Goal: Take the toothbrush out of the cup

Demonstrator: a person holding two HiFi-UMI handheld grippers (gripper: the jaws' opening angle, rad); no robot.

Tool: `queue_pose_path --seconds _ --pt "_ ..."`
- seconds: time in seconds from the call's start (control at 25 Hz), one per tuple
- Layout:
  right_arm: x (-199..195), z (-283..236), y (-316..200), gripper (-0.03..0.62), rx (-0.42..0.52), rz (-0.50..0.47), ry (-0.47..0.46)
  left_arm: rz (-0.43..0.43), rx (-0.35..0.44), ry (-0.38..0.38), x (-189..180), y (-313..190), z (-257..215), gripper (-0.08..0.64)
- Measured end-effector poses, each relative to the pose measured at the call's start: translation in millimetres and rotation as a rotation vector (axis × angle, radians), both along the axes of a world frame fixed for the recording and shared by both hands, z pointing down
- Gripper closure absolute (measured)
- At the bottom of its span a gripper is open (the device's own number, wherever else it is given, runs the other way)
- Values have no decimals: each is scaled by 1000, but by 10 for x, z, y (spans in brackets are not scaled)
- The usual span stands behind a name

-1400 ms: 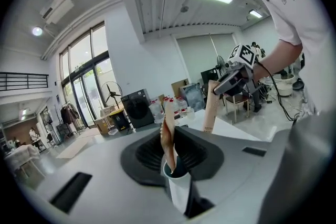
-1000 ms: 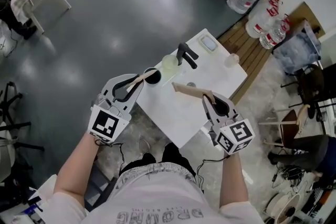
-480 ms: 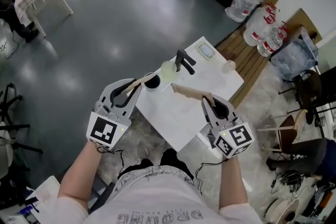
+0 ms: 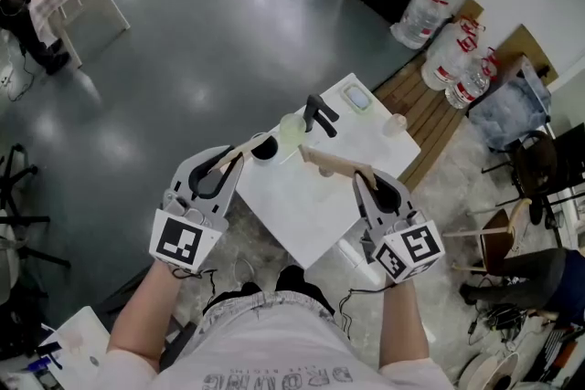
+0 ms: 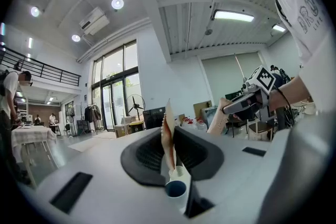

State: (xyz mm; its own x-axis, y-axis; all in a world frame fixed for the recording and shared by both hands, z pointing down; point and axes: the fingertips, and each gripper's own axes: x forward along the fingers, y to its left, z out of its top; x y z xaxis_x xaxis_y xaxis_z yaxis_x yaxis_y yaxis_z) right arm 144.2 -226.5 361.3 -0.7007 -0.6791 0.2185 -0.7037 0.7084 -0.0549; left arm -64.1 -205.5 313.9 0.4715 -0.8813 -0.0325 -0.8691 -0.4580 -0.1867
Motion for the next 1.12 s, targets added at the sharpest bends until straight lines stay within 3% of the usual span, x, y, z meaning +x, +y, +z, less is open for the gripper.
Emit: queue_pose_path --seconds 1.12 --pt "-153 -331 -146 560 40 -29 -95 -140 -40 122 -280 130 -30 499"
